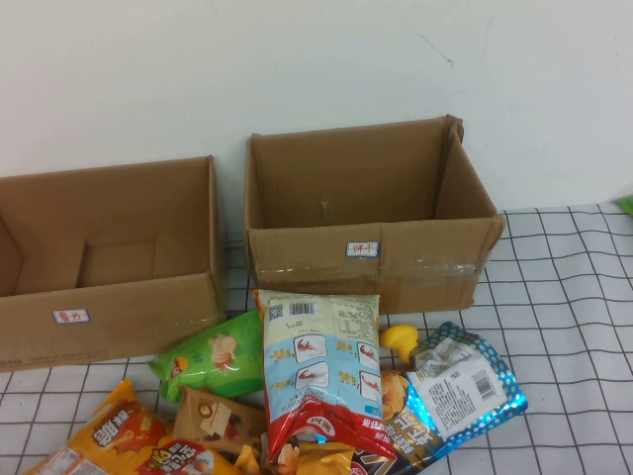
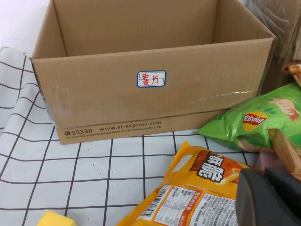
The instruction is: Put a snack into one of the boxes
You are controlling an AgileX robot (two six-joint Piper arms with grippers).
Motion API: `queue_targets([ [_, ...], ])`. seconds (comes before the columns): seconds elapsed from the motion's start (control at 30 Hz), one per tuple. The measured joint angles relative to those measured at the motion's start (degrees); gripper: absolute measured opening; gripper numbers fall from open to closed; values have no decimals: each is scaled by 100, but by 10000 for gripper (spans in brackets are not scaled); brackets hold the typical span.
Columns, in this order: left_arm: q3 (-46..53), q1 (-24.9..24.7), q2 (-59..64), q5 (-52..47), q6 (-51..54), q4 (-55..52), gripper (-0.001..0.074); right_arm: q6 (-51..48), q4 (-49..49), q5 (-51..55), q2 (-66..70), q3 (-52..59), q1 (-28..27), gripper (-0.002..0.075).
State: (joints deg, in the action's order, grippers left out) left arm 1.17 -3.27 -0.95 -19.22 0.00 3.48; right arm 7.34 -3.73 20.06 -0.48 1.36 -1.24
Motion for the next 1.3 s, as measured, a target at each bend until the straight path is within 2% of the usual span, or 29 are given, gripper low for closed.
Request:
queue_targets([
  [0.43, 0, 0, 0, 0, 0, 0, -3, 0, 244, 0, 0, 0, 0, -1],
  [0.73, 0, 0, 0, 0, 0, -12, -3, 0, 994, 0, 0, 0, 0, -1],
  [1.03, 0, 0, 0, 0, 0, 277, -3, 0, 1069, 0, 0, 0, 0, -1],
  [1.13, 12, 0, 0, 106, -108, 985, -3, 0, 1231, 0, 0, 0, 0, -1],
  [1.2, 34, 0, 0, 312, -489, 2127, -3, 80, 1744, 10, 0, 11, 0, -1],
  [1.3, 34, 0, 0, 618, -1120, 4193, -3, 343, 3098, 44, 0, 26, 0, -1],
])
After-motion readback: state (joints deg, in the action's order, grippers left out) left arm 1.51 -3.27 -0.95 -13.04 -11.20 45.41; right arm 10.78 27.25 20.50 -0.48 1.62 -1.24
